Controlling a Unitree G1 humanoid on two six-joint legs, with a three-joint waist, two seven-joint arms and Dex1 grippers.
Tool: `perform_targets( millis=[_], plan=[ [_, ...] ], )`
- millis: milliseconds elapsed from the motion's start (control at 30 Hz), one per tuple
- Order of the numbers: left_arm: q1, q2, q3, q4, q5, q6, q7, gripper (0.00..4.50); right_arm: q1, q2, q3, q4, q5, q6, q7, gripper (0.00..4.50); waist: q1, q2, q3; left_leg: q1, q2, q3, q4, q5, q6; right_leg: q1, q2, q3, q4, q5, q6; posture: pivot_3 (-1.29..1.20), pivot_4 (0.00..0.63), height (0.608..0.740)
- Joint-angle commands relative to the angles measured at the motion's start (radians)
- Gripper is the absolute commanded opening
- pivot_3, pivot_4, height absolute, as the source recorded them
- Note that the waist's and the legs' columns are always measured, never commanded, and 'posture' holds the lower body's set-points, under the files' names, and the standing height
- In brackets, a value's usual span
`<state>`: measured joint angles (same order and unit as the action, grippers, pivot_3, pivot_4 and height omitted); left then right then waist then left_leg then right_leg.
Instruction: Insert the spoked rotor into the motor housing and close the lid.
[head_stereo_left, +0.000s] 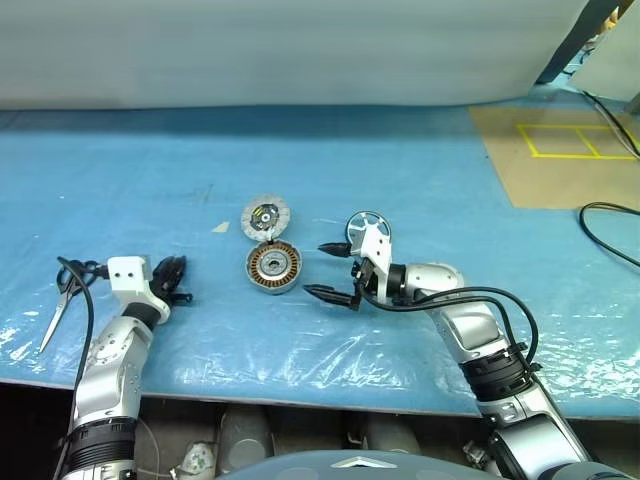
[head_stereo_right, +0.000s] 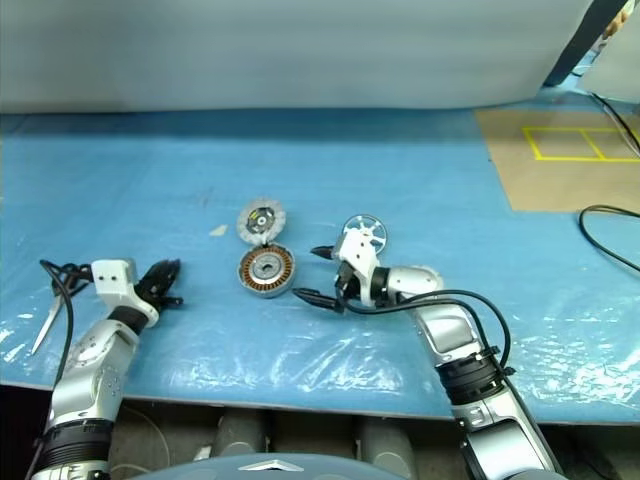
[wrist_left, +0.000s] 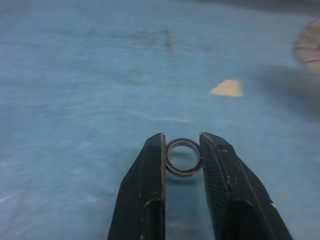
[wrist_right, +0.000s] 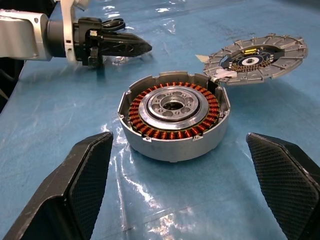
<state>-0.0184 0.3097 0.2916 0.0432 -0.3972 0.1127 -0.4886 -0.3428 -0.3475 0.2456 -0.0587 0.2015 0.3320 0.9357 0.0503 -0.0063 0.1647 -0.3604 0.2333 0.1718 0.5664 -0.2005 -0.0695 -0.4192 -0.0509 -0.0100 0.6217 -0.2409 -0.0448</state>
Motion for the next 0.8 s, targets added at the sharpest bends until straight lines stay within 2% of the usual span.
perform_targets(
  millis=[33,233,533,800],
  plan=[
    [-0.03,0.027,-0.039,-0.11,-0.038,-0.041,-0.103,0.67,0.01,-0.013,-0.027,-0.025,0.033,-0.016,0.007,4.5,0.001,0.0,0.0,0.0,0.0,0.0,0.0,0.0,0.0,0.0,0.0,0.0,0.0,0.0,0.0,0.0,0.15,0.74],
    [-0.08,0.067,-0.122,-0.157,-0.041,-0.015,-0.212,0.67,0.04,-0.039,-0.02,-0.056,0.039,-0.006,0.018,4.5,-0.006,0.0,0.0,0.002,0.0,0.0,-0.001,0.0,0.0,0.0,0.0,0.0,0.0,0.0,0.001,0.0,0.15,0.74],
    [-0.055,0.103,-0.231,-0.178,-0.001,-0.02,-0.301,0.67,0.046,-0.024,-0.055,-0.115,0.109,0.045,-0.011,4.5,-0.007,0.0,0.0,0.003,0.0,0.0,-0.001,0.0,0.0,0.0,0.0,0.0,0.001,0.0,0.001,0.0,0.15,0.74],
    [-0.074,0.119,-0.274,-0.062,0.061,-0.066,-0.348,0.67,0.044,-0.038,-0.058,-0.121,0.112,0.056,-0.024,4.5,-0.005,0.0,0.0,0.003,0.0,0.0,0.0,0.0,0.0,0.001,0.0,0.0,0.002,0.001,0.001,0.0,0.15,0.74]
  ],
)
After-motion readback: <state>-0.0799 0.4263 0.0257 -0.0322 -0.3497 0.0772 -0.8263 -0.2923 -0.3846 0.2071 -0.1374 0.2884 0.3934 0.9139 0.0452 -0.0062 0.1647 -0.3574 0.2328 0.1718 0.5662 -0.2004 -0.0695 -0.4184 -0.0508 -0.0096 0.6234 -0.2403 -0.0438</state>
